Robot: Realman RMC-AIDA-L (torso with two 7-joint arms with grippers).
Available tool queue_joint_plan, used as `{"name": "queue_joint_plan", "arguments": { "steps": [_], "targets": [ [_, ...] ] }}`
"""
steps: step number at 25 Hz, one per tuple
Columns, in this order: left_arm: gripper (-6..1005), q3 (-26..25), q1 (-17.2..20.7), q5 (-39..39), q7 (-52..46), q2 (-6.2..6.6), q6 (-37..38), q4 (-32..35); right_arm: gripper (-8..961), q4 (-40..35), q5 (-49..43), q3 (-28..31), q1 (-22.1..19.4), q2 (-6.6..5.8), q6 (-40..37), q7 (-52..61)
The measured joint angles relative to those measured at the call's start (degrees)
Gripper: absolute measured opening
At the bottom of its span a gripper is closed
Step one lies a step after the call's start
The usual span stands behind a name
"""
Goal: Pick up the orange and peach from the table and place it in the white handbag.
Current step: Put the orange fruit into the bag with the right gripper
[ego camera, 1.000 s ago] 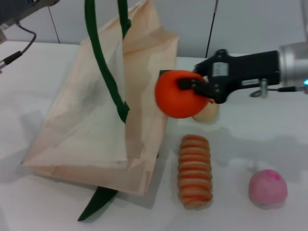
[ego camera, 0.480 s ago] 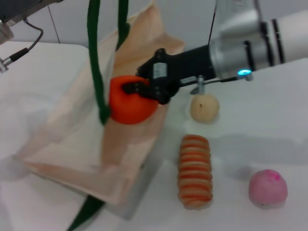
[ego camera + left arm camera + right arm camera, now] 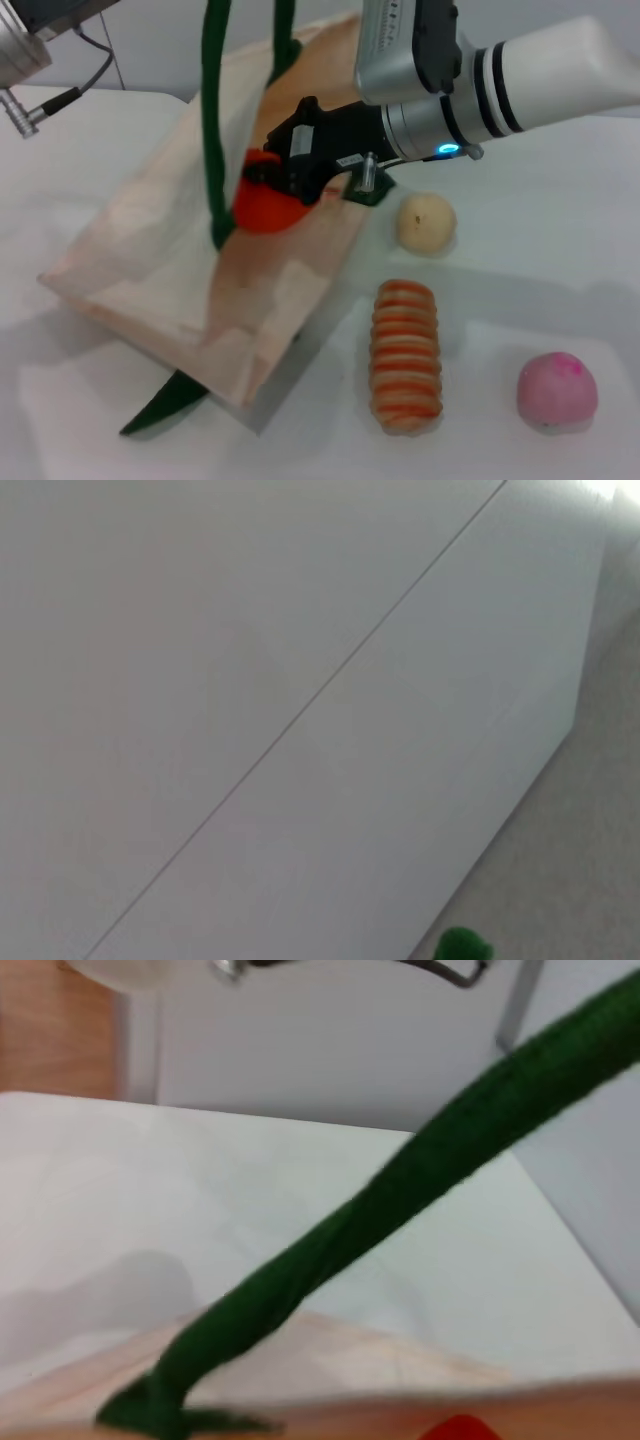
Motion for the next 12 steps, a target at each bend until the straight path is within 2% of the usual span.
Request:
{"name": "queue_joint_plan", "arguments": {
  "steps": [3,12],
  "targets": [
    [124,0.04,-0.16,0.01,0.02,0.04,-0.03,-0.17,66,0.2,0.33,1.18,0.05,0.1,1.55,-1.19],
    [123,0.05,-1.01,-0.01,-0.11,0.09,-0.04,-0.22,74,5.04,0.53,7.24,0.73,0.23,15.51,-5.87]
  ]
}}
